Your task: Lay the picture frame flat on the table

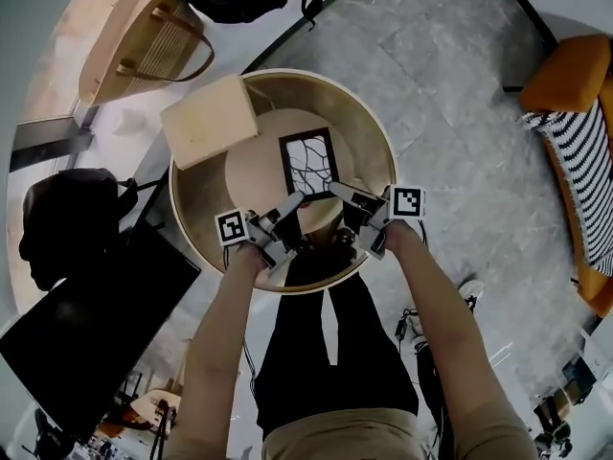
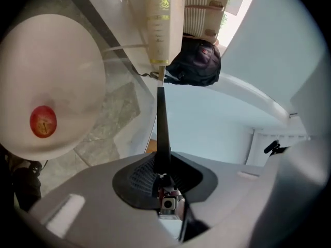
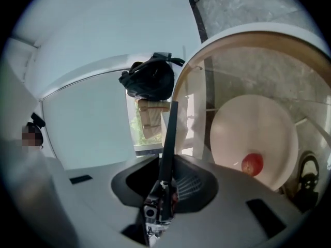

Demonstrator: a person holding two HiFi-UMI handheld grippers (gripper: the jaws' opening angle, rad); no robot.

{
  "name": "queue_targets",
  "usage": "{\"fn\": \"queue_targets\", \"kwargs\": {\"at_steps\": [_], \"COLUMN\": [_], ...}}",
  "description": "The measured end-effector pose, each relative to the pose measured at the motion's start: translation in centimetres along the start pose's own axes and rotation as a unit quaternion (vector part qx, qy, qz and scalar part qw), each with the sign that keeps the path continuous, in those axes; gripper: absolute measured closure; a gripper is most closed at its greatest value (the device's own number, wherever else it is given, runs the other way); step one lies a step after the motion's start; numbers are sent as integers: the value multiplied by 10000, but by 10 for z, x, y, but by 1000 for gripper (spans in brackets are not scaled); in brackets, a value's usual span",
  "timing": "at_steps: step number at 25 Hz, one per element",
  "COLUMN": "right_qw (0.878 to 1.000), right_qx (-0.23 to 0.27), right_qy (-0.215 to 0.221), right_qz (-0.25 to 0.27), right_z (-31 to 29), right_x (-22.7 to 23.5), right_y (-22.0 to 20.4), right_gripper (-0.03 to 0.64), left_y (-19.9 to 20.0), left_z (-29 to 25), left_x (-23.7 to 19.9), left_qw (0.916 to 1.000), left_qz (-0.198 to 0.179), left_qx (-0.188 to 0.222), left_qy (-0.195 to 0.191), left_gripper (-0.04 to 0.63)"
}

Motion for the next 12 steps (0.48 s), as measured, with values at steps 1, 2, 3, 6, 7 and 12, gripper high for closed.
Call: {"fn": "queue_targets", "kwargs": {"at_steps": [1, 2, 3, 6, 7, 12], "right_qw": [10000, 10000, 9999, 9998, 9999, 9981], "right_qx": [12, 4, -15, -32, -2, 183], "right_qy": [10, 32, 50, -14, -93, -323], "right_qz": [-15, 41, 124, 197, 96, -488], "right_z": [-4, -7, -11, -19, -20, -25], "right_x": [2, 3, 3, 6, 9, 20], "right_y": [4, 9, 13, 21, 23, 29], "right_gripper": [552, 552, 552, 552, 552, 552], "left_y": [5, 9, 14, 26, 30, 39], "left_z": [-2, -3, -4, -9, -11, -20], "left_x": [-2, -4, -6, -10, -11, -13], "left_qw": [10000, 10000, 10000, 9999, 9999, 9993], "left_qz": [-5, -19, -32, -75, -83, -204], "left_qx": [25, 23, 2, -60, -50, 104], "left_qy": [-5, 1, 15, 65, 84, 285], "left_gripper": [523, 523, 523, 523, 523, 522]}}
Point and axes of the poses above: the fingertips, and each gripper's own axes: z backward along the fingers, x to its right, y out of its top, the point moved 7 cm from there along z, backward along the fingers, and after that the axes turned 5 degrees about -y, right-handed, at the moved point
